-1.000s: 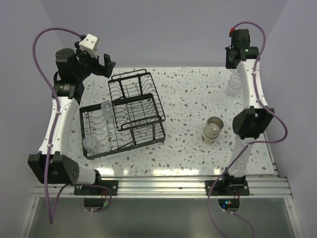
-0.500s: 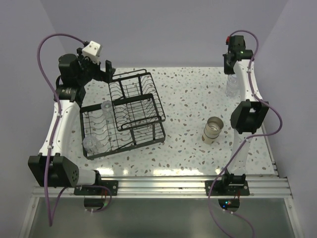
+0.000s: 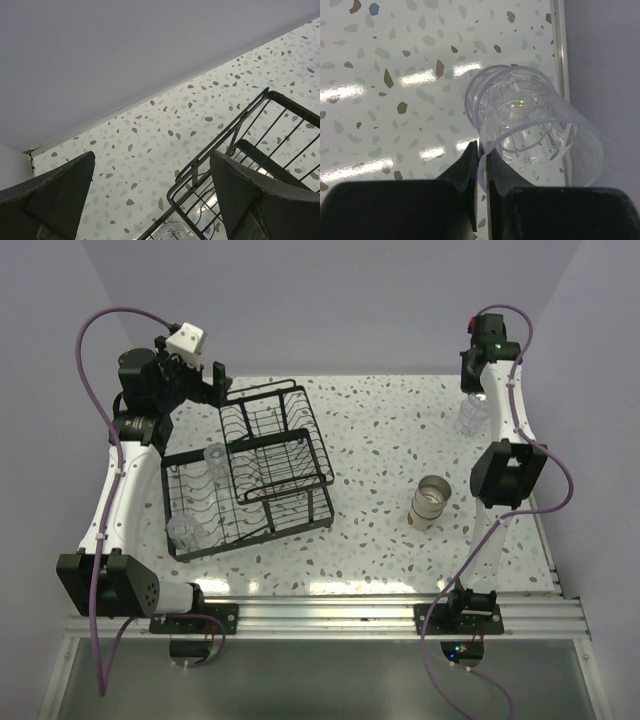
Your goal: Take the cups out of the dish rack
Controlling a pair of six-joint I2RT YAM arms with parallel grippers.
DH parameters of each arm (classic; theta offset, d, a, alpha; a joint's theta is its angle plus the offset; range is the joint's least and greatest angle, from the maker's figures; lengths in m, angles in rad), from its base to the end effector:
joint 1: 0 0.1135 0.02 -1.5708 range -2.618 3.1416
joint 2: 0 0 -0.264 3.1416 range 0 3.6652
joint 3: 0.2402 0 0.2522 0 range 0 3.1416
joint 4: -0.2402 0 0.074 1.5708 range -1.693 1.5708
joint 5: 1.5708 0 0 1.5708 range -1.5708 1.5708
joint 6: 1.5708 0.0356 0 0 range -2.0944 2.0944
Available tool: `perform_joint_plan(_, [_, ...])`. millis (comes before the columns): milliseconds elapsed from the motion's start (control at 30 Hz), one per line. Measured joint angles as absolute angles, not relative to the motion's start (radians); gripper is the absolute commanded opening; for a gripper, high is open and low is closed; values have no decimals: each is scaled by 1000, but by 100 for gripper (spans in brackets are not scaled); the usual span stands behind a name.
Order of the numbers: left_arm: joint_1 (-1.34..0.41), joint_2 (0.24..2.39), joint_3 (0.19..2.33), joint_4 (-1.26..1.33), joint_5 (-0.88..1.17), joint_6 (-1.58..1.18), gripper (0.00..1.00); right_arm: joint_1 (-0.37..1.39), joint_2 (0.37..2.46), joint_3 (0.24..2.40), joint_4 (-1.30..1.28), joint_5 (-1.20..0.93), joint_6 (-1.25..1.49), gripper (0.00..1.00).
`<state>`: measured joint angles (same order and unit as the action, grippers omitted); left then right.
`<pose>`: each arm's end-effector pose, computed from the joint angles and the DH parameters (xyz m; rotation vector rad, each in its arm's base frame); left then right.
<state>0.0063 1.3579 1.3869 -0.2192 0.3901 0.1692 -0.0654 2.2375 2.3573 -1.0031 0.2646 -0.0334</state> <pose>0.3124 -0.0116 0.4184 0.4217 1.6999 -0.2151 0.4864 -0.0412 0.3261 0.1555 2.4417 -0.3680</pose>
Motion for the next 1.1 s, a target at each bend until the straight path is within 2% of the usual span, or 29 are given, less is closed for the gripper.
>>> perform_joint_plan(467, [6, 1358, 1387, -223, 391, 169, 100, -100, 2270, 2415, -1032, 162, 9, 0])
perform_joint_plan(533, [6, 1358, 1387, -227, 391, 169, 100, -101, 2270, 2415, -1032, 166, 11, 12])
perform_joint_plan(600, [6, 1358, 1387, -227, 391, 169, 100, -101, 2270, 2415, -1031, 169, 12, 32])
perform_joint_plan(733, [6, 1358, 1384, -227, 392, 168, 100, -107, 2291, 2414, -1037, 174, 10, 49])
perform_joint_plan(1100, [6, 1357, 1376, -228, 400, 168, 100, -113, 2303, 2413, -1040, 146, 10, 70])
